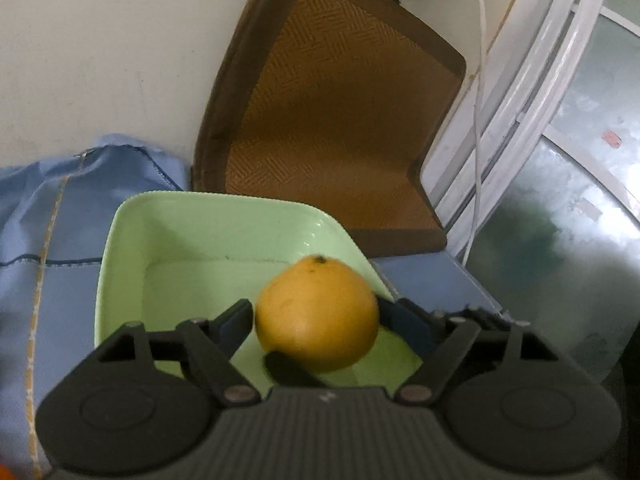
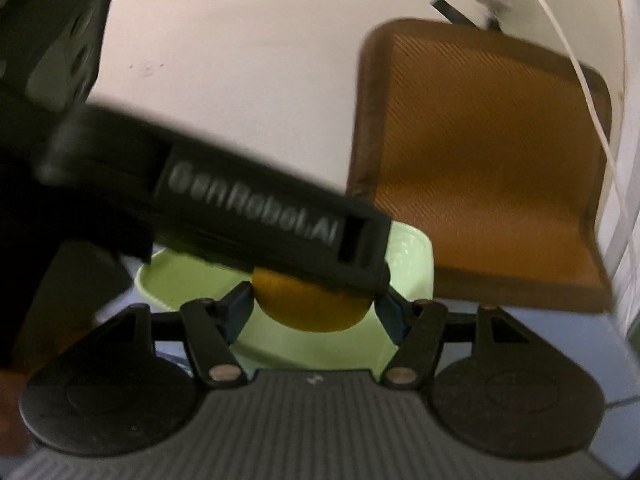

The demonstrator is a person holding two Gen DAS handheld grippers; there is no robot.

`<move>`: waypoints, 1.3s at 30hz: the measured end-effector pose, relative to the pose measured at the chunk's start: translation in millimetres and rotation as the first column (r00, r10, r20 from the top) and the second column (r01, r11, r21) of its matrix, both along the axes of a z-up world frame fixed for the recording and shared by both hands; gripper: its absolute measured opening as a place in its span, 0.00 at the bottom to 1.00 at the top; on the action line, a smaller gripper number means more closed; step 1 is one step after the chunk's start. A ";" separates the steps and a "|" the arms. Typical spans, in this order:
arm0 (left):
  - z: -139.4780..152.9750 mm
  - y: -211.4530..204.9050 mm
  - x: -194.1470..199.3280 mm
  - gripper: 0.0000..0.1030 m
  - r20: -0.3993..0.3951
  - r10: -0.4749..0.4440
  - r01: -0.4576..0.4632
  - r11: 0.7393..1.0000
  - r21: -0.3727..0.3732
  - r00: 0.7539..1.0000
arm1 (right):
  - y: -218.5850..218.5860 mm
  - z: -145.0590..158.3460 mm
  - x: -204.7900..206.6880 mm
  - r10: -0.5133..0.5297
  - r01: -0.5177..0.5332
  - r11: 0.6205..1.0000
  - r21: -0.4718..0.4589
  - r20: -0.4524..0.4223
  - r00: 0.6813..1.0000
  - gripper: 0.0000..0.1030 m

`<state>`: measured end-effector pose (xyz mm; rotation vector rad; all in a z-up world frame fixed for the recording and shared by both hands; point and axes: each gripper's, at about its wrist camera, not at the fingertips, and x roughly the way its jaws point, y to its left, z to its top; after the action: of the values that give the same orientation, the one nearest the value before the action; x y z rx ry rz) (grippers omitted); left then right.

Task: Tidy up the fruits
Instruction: 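Lower the grapefruit into the green basin and open the left gripper, then move both grippers back over the pile of tangerines and tomatoes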

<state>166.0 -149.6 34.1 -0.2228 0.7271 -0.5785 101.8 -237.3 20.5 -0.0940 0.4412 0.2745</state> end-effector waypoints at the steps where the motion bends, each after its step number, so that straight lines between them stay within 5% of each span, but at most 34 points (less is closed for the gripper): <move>1: 1.0 0.6 -1.6 0.87 0.012 0.007 -0.007 1.000 0.000 1.000 | -0.3 -0.2 -1.7 -0.019 0.020 1.000 -0.014 0.024 1.000 0.73; 3: 6.8 4.5 -9.0 0.90 0.041 0.024 -0.024 1.000 0.001 0.999 | -2.1 -0.6 -8.1 -0.033 0.034 0.999 -0.010 0.058 0.998 0.86; 9: 33.7 66.7 -56.9 0.91 0.118 0.106 -0.095 0.990 -0.100 0.987 | -4.0 3.4 -34.0 -0.018 0.011 0.999 0.047 0.146 0.989 0.84; 13: 36.9 141.3 -101.9 0.92 0.174 0.245 -0.235 0.969 -0.073 0.954 | 1.5 12.4 -53.5 0.013 -0.037 0.991 0.128 0.180 0.984 0.75; 17: 22.0 219.6 -136.2 0.90 0.139 0.406 -0.407 0.913 -0.027 0.903 | 28.0 19.8 -68.3 0.132 -0.152 0.976 0.158 0.133 0.982 0.58; 23: -5.8 302.8 -155.2 0.83 0.003 0.563 -0.560 0.822 -0.103 0.826 | 101.7 8.7 -66.2 0.328 -0.329 0.944 0.023 0.033 0.944 0.56; 37: -6.2 294.8 -117.1 0.83 0.034 0.497 -0.495 0.868 -0.046 0.867 | 149.6 -14.8 -36.2 0.341 -0.349 0.936 -0.040 -0.140 0.930 0.56; 39: 0.3 289.1 -110.9 0.83 0.053 0.483 -0.481 0.876 -0.042 0.874 | 151.7 -16.8 -31.1 0.350 -0.358 0.933 -0.028 -0.150 0.925 0.49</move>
<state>55.1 139.5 34.3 -0.3969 0.5730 -0.1152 70.7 -85.6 3.7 -0.2102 0.5749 0.6291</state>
